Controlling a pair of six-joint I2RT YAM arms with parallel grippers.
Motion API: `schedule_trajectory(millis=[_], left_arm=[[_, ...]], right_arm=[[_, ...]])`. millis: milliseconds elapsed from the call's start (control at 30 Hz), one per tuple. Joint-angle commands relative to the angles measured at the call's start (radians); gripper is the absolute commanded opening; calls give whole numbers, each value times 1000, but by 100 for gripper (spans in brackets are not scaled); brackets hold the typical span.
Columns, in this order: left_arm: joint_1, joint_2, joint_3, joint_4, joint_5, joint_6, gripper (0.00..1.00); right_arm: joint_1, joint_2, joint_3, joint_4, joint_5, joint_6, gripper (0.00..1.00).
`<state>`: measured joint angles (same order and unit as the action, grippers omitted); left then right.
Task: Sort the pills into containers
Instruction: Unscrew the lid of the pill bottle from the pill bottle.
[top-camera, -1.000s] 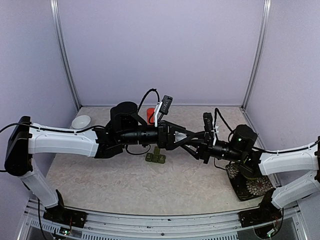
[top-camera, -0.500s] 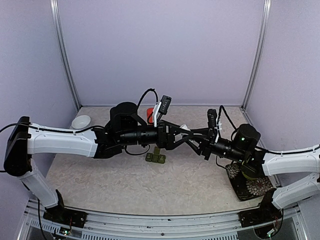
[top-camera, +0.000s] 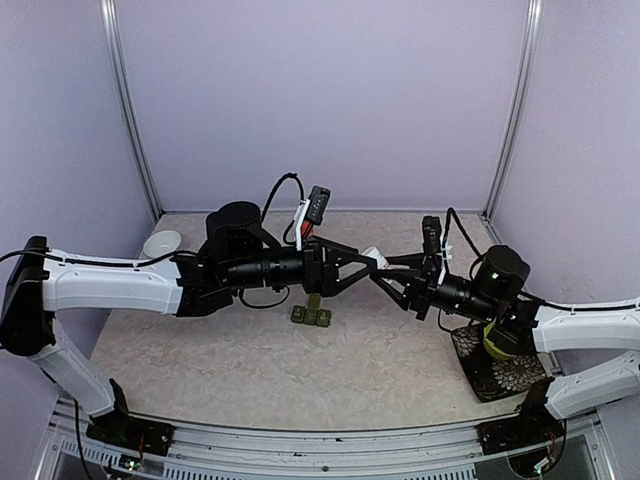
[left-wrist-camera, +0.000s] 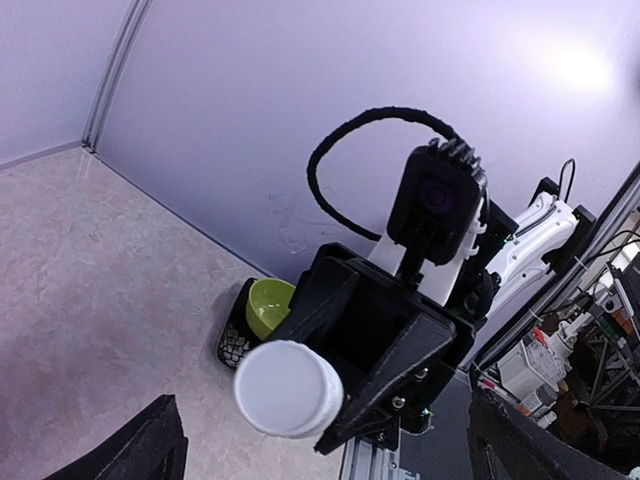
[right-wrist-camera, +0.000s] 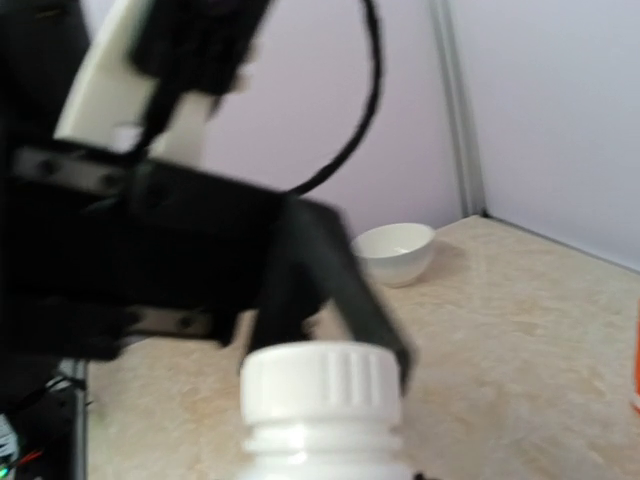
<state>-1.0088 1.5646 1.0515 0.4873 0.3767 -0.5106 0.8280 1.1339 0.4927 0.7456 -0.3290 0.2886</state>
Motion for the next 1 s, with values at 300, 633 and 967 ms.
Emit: schedule_trajectory(millis=[300,633,967], left_arm=[[26,27,22,11,27,19,77],[24,20,11,0,24,23,61],[23,23,3,0,36,20,63]], right_arm=[[-6,28,2,33,-142,-8,0],[-6,31,7,25,-129,-15,0],[-6,42,25,10,-126,-19,0]])
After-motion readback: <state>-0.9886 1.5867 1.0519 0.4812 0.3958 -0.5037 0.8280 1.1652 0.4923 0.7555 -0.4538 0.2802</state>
